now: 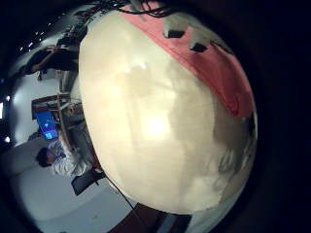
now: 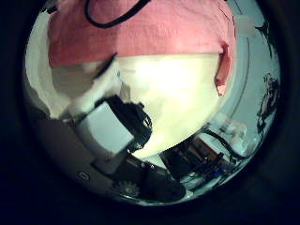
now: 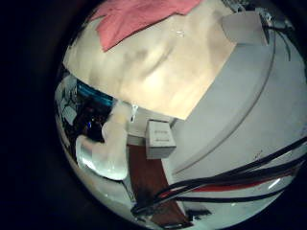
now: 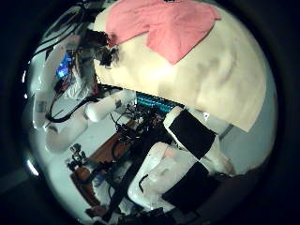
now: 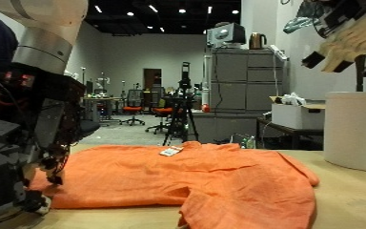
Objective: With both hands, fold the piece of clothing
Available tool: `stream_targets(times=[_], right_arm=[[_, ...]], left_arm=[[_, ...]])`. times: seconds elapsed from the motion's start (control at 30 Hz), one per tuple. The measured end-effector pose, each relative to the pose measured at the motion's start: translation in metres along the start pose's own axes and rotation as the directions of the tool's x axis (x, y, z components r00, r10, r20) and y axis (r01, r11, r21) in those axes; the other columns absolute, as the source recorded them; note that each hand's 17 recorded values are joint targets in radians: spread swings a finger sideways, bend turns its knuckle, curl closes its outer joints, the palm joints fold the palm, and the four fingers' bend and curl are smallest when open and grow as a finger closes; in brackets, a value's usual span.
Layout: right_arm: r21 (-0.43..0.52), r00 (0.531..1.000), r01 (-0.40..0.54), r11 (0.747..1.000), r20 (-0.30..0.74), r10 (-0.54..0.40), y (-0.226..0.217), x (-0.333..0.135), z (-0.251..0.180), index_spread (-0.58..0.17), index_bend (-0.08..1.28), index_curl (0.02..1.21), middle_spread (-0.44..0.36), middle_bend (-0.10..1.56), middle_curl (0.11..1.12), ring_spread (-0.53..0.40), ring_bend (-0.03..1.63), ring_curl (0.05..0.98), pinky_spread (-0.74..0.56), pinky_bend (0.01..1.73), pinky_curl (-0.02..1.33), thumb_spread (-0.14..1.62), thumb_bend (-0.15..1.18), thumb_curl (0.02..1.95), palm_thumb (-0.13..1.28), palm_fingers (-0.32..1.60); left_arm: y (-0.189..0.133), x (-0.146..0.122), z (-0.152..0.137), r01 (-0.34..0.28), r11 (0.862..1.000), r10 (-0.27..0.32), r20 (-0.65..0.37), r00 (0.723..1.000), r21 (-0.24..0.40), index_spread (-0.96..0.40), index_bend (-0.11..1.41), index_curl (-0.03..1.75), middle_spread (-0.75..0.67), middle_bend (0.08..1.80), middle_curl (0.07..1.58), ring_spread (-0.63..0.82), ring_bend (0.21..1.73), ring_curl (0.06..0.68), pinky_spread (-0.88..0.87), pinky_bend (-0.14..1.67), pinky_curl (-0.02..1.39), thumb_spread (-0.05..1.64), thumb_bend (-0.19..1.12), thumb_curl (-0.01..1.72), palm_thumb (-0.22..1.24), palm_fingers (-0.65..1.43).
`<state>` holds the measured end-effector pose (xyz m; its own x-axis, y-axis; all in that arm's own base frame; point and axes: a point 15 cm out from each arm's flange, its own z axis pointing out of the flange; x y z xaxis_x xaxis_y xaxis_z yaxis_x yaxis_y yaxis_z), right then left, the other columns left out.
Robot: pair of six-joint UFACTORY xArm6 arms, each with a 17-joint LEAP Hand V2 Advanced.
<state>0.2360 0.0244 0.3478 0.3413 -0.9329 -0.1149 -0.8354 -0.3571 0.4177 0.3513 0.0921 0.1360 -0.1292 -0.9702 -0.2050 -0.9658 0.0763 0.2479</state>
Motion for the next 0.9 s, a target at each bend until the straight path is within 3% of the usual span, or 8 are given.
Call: stream_targets(times=[0.13, 0.17, 0.27, 0.5, 0.7, 0.9], right_arm=[[-0.004, 1.000, 0.007, 1.000, 0.000, -0.007, -0.001, 0.000, 0.001, -0.287, 0.18, 0.35, 0.095, 0.19, 0.32, 0.220, 0.20, 0.258, 0.39, 0.19, 0.28, 1.37, -0.01, 0.23, 0.60, 0.25], [-0.002, 1.000, 0.007, 1.000, 0.000, -0.007, -0.001, 0.000, 0.000, -0.287, 0.18, 0.35, 0.095, 0.19, 0.32, 0.219, 0.20, 0.257, 0.39, 0.19, 0.28, 1.37, -0.01, 0.23, 0.60, 0.25], [0.000, 1.000, 0.009, 1.000, -0.001, -0.009, -0.002, 0.000, 0.000, -0.287, 0.18, 0.35, 0.095, 0.19, 0.32, 0.218, 0.20, 0.258, 0.39, 0.19, 0.27, 1.37, -0.01, 0.23, 0.60, 0.25], [-0.039, 1.000, 0.011, 0.999, 0.012, -0.010, -0.006, 0.000, 0.024, -0.276, 0.16, 0.33, 0.087, 0.19, 0.32, 0.199, 0.29, 0.278, 0.36, 0.20, 0.28, 1.37, 0.00, 0.23, 0.62, 0.32], [0.026, 0.998, 0.064, 0.998, -0.027, -0.063, -0.044, -0.005, 0.048, -0.268, 0.15, 0.31, 0.042, 0.26, 0.35, 0.060, 0.42, 0.313, 0.16, 0.22, 0.28, 1.32, -0.01, 0.26, 0.68, 0.45], [0.050, 0.987, 0.150, 0.987, -0.073, -0.146, -0.090, -0.021, 0.084, -0.270, 0.17, 0.30, -0.012, 0.30, 0.37, -0.001, 0.44, 0.319, 0.09, 0.22, 0.28, 1.19, -0.02, 0.28, 0.68, 0.43]], left_arm=[[0.001, -0.006, 0.002, -0.002, 0.999, 0.003, 0.021, 1.000, -0.032, -0.21, 0.18, 0.32, -0.39, 0.68, 0.47, -0.28, 0.61, 0.212, -0.36, 0.51, 0.31, 1.20, 0.18, 0.49, 0.91, 0.91], [0.004, -0.007, 0.003, -0.004, 0.999, 0.005, 0.024, 1.000, -0.046, -0.29, 0.23, 0.35, -0.44, 0.75, 0.49, -0.39, 0.64, 0.223, -0.47, 0.57, 0.33, 1.23, 0.21, 0.52, 0.95, 1.14], [0.006, -0.009, 0.002, -0.002, 0.998, 0.003, 0.024, 1.000, -0.057, -0.38, 0.34, 0.41, -0.48, 0.85, 0.54, -0.48, 0.71, 0.273, -0.60, 0.64, 0.36, 1.28, 0.23, 0.56, 0.94, 1.28], [0.024, -0.012, -0.008, -0.029, 0.993, 0.032, 0.025, 0.999, -0.114, -0.51, 0.49, 0.53, -0.49, 0.98, 0.60, -0.56, 0.88, 0.364, -0.73, 0.74, 0.40, 1.37, 0.26, 0.67, 0.90, 1.23], [0.035, -0.008, -0.033, -0.051, 0.994, 0.054, 0.032, 0.998, -0.092, -0.56, 0.53, 0.60, -0.47, 1.04, 0.62, -0.56, 0.94, 0.407, -0.76, 0.79, 0.43, 1.44, 0.28, 0.78, 0.87, 1.18], [0.045, -0.003, -0.049, -0.067, 0.993, 0.071, 0.043, 0.997, -0.095, -0.58, 0.53, 0.66, -0.47, 1.07, 0.62, -0.55, 0.97, 0.427, -0.77, 0.81, 0.45, 1.48, 0.29, 0.87, 0.84, 1.16]])
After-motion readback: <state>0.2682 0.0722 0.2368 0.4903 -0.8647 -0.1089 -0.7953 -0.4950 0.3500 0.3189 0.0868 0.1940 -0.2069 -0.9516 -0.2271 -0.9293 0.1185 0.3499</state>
